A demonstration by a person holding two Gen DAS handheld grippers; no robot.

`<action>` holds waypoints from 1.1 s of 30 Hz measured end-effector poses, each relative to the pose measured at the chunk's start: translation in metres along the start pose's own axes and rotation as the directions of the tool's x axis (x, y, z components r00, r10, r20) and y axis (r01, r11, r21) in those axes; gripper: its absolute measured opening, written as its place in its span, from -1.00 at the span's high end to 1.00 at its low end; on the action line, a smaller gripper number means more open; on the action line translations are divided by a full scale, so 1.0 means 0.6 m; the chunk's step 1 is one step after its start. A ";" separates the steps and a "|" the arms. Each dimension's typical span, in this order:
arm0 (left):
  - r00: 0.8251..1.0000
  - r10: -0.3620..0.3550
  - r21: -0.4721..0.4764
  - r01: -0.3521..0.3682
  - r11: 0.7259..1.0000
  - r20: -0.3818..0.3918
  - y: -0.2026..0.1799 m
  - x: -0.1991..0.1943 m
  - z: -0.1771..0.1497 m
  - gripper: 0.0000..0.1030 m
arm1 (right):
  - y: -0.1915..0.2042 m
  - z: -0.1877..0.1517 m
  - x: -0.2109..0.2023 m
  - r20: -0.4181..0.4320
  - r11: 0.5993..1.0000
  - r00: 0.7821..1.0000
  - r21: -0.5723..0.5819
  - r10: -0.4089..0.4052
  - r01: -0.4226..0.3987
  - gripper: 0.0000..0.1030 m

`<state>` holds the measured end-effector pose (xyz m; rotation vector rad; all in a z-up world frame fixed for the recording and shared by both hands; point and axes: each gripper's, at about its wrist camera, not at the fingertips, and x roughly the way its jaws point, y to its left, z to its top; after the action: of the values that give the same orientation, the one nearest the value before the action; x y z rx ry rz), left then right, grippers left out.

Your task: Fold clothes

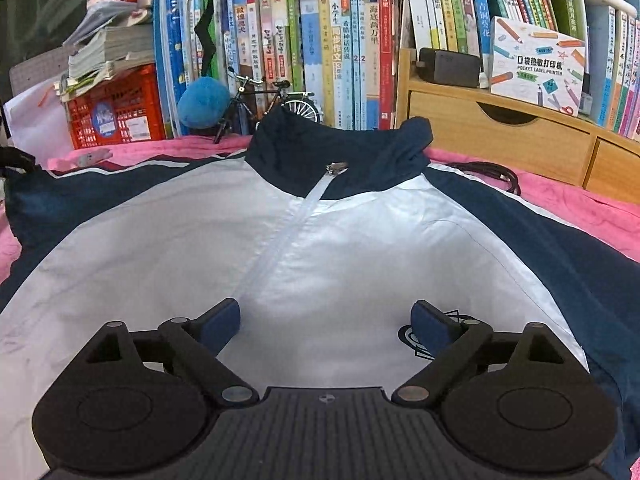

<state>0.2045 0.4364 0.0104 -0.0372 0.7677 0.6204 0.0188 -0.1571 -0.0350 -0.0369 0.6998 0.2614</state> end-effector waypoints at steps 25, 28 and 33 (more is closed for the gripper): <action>0.841 -0.377 0.152 0.345 0.926 0.388 -0.011 -0.188 -0.103 -0.03 | -0.003 0.000 0.002 -0.006 1.000 1.000 0.009 -0.011 0.011 -0.93; 0.834 -0.481 0.194 0.442 0.876 0.270 -0.049 -0.214 -0.139 -0.03 | -0.004 0.001 0.004 -0.009 1.000 1.000 0.015 -0.015 0.015 -1.00; 0.735 -0.657 0.378 0.567 0.732 0.171 -0.134 -0.342 -0.198 -0.03 | 0.005 0.003 -0.015 -0.013 0.999 0.999 0.014 -0.048 0.048 -0.97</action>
<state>0.0589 0.2357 0.0443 0.0786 0.5004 -0.1473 0.0123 -0.1561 -0.0278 -0.0416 0.7124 0.2103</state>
